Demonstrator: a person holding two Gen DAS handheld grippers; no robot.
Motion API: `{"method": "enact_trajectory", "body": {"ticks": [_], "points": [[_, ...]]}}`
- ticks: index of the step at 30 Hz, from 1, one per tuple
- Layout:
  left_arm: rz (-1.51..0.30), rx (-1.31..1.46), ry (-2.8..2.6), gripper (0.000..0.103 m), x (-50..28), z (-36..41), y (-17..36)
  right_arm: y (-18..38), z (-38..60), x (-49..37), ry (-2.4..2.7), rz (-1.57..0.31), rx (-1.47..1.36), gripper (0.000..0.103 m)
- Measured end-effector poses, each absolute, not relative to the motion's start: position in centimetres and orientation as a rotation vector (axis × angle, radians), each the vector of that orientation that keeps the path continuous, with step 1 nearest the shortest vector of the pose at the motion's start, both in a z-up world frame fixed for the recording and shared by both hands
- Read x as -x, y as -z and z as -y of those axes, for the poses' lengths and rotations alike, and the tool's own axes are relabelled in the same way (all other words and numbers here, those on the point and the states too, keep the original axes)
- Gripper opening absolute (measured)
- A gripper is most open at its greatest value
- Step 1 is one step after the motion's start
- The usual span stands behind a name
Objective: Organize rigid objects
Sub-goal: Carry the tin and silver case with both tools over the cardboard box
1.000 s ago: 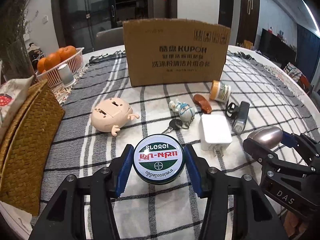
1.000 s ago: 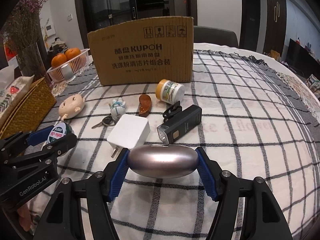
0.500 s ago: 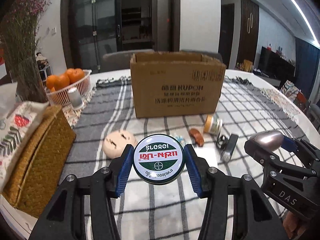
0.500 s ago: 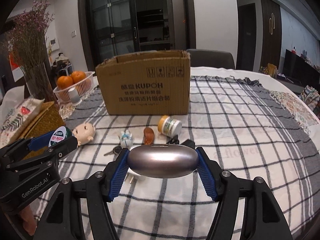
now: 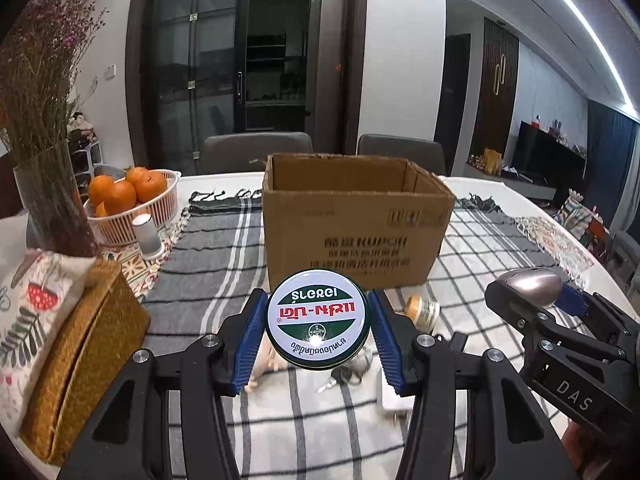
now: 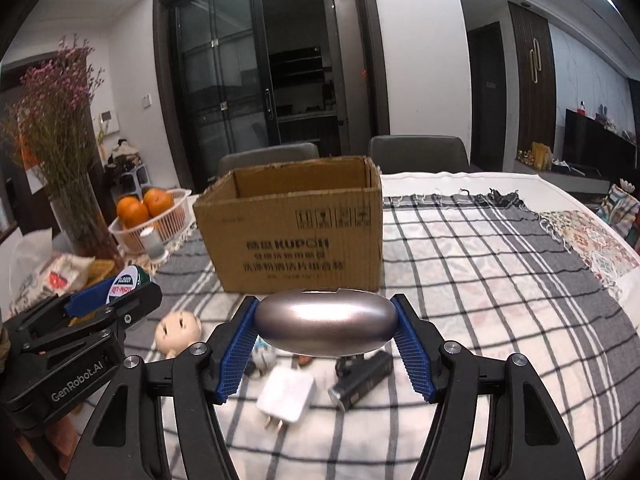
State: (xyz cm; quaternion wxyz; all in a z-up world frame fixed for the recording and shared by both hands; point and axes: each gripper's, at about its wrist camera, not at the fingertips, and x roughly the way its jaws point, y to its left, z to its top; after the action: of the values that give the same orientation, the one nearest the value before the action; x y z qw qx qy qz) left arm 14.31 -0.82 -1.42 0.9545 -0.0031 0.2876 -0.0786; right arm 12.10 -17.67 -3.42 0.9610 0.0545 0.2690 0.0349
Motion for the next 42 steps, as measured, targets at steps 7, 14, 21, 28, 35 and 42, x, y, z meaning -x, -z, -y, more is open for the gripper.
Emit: {"method": "enact_trajectory", "body": {"ticks": [7,14,21,28,35,42], "points": [[-0.527,-0.013,0.151,0.051,-16.0,0.8,-0.7,1.7,18.1,-14.4,-0.051,-0.516,-0.140,0.066],[-0.503,-0.022,0.151,0.051,-18.1,0.9,-3.1,-0.8,18.6,-16.7,-0.043,-0.481,-0.154,0.066],[-0.543,-0.020,0.172,0.051,-20.8,1.1,-4.1,-2.4,18.2,-18.4,-0.034,-0.476,-0.126,0.066],[-0.566,-0.053,0.184,0.051,-23.0,1.7,-4.9,-3.4,18.4,-20.7,-0.047,-0.503,-0.112,0.066],[-0.581,-0.098,0.197,0.051,-26.1,2.5,-6.4,-4.1,19.0,-24.2,-0.079,-0.563,-0.116,0.066],[-0.665,-0.102,0.228,0.051,-29.7,3.1,-6.3,-4.3,19.4,-28.0,-0.117,-0.642,-0.094,0.066]]}}
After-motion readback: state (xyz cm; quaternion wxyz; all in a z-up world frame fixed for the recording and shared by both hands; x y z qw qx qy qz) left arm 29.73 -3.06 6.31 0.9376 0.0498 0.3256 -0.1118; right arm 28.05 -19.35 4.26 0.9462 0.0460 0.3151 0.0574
